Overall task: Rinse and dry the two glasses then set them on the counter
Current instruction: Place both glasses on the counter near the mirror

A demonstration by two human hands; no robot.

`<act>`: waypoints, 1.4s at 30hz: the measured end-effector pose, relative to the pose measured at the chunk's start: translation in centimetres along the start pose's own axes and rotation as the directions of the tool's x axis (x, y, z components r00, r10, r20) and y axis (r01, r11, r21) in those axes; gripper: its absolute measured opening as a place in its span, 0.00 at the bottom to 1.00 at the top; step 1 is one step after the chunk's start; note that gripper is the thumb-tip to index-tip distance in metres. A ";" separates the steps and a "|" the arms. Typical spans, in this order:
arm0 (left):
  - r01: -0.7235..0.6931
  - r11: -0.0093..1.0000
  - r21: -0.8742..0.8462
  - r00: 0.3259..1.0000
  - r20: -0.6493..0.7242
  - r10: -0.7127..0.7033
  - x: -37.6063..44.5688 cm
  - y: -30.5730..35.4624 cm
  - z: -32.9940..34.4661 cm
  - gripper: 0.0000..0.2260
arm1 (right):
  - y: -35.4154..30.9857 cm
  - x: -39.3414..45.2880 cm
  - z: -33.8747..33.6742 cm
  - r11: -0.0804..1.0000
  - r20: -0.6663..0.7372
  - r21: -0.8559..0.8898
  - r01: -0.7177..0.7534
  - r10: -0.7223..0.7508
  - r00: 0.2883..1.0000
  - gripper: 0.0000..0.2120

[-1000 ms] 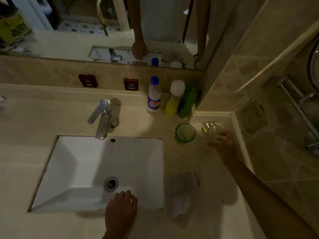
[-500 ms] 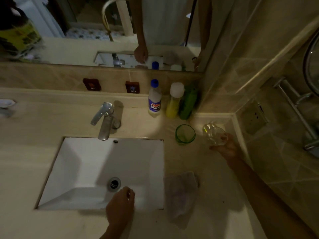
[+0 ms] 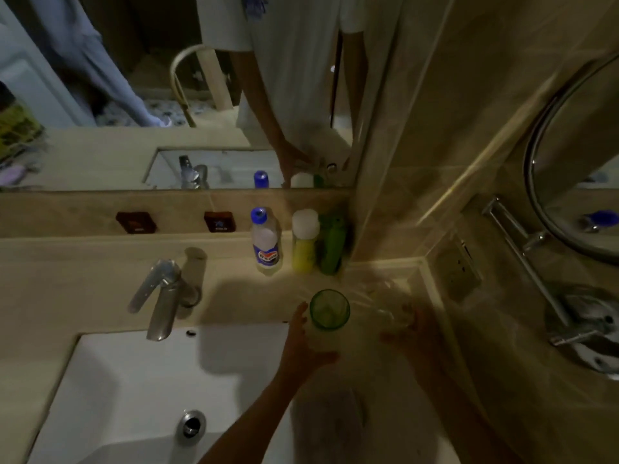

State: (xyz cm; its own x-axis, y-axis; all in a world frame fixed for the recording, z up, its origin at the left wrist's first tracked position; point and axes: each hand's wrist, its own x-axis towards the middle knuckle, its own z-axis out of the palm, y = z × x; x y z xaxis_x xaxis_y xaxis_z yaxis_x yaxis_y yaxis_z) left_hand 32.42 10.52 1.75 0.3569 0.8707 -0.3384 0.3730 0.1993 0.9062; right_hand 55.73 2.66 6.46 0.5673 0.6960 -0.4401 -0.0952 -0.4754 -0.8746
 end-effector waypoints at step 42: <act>-0.056 0.970 -0.235 0.888 -0.455 -0.059 -19.1 3.3 -14.9 0.38 | -4.5 -17.8 10.4 0.931 0.341 -0.031 0.364 -0.333 0.879 0.41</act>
State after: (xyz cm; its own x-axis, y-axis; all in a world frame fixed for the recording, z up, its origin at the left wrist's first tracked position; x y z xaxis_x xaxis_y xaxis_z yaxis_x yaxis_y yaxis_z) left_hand 14.09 1.21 15.00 -0.0948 0.9666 -0.2382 0.1406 0.2499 0.9580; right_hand 37.57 -2.04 16.12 0.2512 0.9537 -0.1655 0.1438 -0.2059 -0.9680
